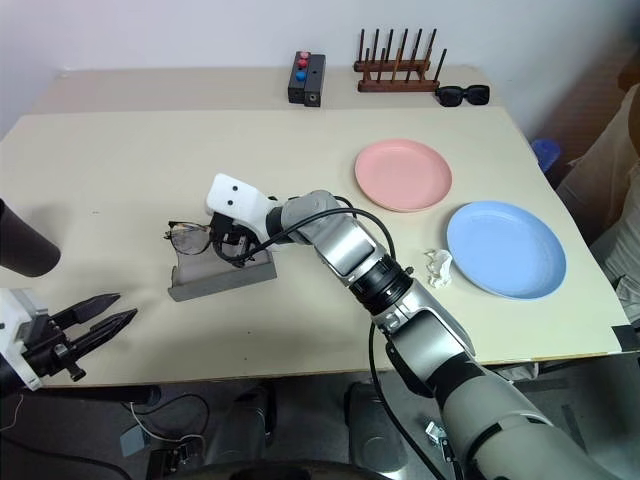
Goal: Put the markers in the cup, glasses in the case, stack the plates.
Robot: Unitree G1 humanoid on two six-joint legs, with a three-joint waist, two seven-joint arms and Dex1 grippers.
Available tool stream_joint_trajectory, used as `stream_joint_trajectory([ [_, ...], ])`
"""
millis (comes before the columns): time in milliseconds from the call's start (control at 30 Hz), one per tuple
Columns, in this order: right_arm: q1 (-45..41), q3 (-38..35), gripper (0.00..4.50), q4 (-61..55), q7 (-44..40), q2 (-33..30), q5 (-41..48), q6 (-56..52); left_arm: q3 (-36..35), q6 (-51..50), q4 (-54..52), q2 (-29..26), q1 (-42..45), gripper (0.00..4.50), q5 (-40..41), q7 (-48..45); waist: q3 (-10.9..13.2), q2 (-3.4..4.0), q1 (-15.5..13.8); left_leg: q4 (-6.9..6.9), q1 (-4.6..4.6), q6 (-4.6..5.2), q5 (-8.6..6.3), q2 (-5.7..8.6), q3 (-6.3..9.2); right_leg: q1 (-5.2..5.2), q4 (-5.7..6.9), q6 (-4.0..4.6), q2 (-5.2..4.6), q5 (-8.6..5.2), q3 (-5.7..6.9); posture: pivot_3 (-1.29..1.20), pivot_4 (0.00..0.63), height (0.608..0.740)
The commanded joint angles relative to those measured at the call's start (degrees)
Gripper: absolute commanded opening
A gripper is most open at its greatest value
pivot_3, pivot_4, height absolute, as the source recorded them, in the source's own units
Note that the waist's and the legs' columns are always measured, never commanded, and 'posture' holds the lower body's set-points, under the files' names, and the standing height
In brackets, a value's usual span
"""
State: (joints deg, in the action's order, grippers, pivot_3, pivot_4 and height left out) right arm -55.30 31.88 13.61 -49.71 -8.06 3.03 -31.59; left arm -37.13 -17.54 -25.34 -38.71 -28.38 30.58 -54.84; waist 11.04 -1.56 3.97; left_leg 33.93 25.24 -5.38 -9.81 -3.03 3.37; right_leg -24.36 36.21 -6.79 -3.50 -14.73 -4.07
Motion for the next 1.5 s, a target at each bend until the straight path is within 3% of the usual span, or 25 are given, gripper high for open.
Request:
stream_joint_trajectory([
  [33,-0.1,0.9,0.02,-3.6,-4.4,-1.8,-0.6,1.6,-0.3,1.2,-0.9,-0.1,-0.1,1.87,0.2,0.1,0.0,0.0,0.0,0.0,0.0,0.0,0.0,0.0,0.0,0.0,0.0,0.0,0.0,0.0,0.0,0.0,0.15,0.74],
  [467,0.3,1.7,0.02,-4.4,-8.2,-4.5,-4.4,3.5,0.8,1.9,-0.2,-0.4,0.8,1.87,-0.2,0.4,0.0,0.0,0.0,0.0,0.0,0.0,0.01,0.0,0.0,-0.02,0.01,0.0,0.01,0.0,0.0,0.0,0.15,0.74],
  [600,0.0,-0.1,1.37,-3.4,-6.7,-2.7,-3.9,3.1,1.1,1.6,-0.2,-0.2,1.5,1.87,0.1,0.8,0.0,0.01,0.0,0.0,0.0,0.0,0.01,0.0,0.01,-0.02,0.02,0.0,0.02,0.0,0.0,0.0,0.15,0.74],
  [733,-0.6,-1.8,3.41,-1.8,-4.3,-1.1,-4.2,3.3,1.2,1.5,-0.4,0.0,1.5,1.87,0.4,1.1,0.0,0.01,0.0,-0.01,0.0,0.0,0.01,-0.01,0.01,-0.02,0.02,-0.01,0.02,0.0,0.0,0.0,0.15,0.74],
  [1500,1.7,-2.1,3.41,3.7,4.2,3.2,-9.1,5.6,2.5,1.3,-1.1,0.6,1.8,1.87,0.7,2.5,0.0,0.0,0.0,0.0,0.0,-0.01,0.01,-0.01,0.01,-0.02,0.06,-0.01,0.03,0.0,0.0,0.0,0.15,0.74],
])
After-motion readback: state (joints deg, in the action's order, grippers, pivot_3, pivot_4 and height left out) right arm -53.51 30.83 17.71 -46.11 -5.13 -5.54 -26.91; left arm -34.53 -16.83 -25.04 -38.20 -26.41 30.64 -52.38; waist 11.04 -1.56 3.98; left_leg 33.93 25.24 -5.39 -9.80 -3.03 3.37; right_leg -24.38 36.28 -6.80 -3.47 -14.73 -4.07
